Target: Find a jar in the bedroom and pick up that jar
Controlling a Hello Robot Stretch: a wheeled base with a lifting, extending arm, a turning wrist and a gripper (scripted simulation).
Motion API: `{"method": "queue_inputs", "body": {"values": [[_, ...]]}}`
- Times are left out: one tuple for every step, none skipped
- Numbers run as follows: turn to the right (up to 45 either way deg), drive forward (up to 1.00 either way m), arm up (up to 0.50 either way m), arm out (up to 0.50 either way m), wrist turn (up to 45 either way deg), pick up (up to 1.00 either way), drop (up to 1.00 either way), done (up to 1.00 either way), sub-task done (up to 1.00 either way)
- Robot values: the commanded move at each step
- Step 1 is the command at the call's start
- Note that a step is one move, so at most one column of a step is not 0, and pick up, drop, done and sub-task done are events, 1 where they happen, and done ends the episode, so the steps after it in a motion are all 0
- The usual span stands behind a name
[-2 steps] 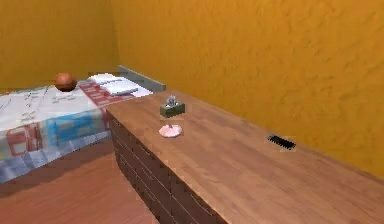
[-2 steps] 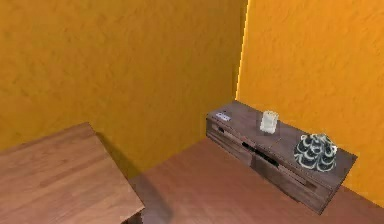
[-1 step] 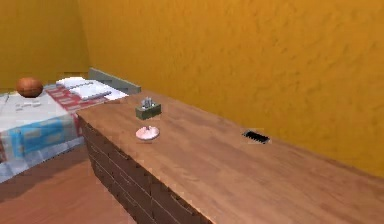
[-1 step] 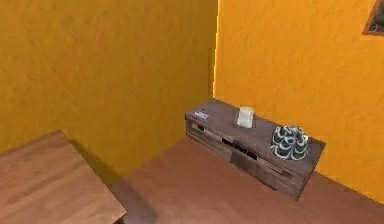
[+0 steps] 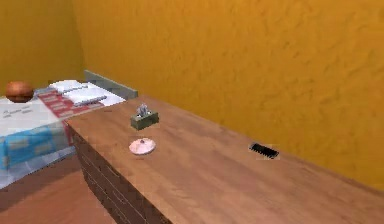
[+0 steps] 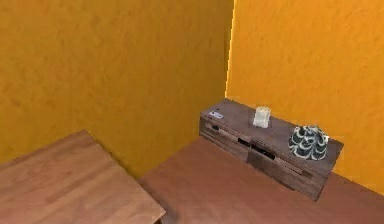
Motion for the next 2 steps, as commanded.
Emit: {"method": "queue_inputs", "body": {"values": [[-45.0, 0.0, 0.0, 0.0, 0.0, 0.0, 0.0, 0.0, 0.0], [-45.0, 0.0, 0.0, 0.0, 0.0, 0.0, 0.0, 0.0, 0.0]]}}
